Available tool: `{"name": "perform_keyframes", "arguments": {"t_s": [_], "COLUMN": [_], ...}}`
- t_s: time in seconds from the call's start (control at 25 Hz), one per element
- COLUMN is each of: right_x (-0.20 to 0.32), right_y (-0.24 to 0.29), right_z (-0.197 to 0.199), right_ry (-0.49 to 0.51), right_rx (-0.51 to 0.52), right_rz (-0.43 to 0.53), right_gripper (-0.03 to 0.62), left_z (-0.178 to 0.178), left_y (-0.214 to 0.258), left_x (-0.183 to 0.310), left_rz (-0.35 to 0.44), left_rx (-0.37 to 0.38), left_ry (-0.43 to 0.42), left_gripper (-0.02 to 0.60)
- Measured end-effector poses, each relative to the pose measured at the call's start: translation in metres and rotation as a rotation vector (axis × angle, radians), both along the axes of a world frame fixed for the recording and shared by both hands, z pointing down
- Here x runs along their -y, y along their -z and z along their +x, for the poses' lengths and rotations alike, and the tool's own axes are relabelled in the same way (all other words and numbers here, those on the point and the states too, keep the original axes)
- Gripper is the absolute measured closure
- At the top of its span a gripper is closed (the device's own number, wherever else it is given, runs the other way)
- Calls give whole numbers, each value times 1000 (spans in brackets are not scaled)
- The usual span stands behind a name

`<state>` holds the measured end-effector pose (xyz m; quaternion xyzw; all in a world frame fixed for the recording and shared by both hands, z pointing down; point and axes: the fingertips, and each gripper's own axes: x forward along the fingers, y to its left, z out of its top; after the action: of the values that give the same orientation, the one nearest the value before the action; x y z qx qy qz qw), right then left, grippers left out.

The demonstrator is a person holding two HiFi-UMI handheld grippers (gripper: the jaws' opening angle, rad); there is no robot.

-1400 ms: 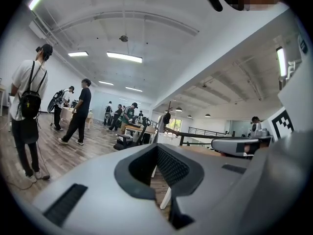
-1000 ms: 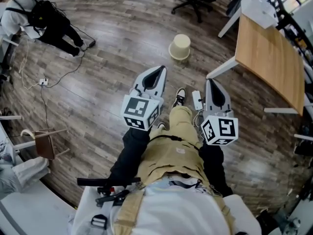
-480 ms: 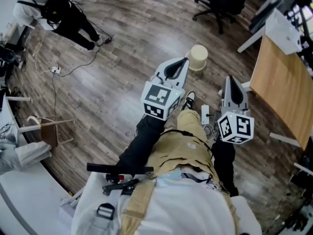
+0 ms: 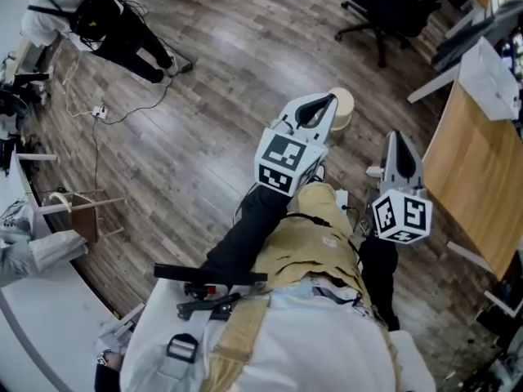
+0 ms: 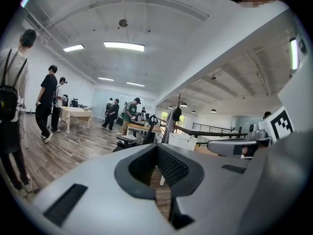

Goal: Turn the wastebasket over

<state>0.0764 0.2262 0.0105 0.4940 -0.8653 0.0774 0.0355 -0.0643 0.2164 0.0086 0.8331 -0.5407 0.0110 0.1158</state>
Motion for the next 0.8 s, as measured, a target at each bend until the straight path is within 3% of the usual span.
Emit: {"name": "perform_keyframes", "arguments": {"t_s": [0.4,0.8], "right_x": [108,139], "right_y": [-4,-48], "right_z": [22,25], "right_ry": [0,-36], "right_rx": [-4,-27], "right_rz": [-26,-162], "right_gripper": [574,574], "left_z": [17,12], "left_y": [2,-40], "left_x": [107,145], "left_rz": [-28,-148], "left_rx": [-12,-24], "left_ry": [8,-8], "left_gripper": [581,581]}}
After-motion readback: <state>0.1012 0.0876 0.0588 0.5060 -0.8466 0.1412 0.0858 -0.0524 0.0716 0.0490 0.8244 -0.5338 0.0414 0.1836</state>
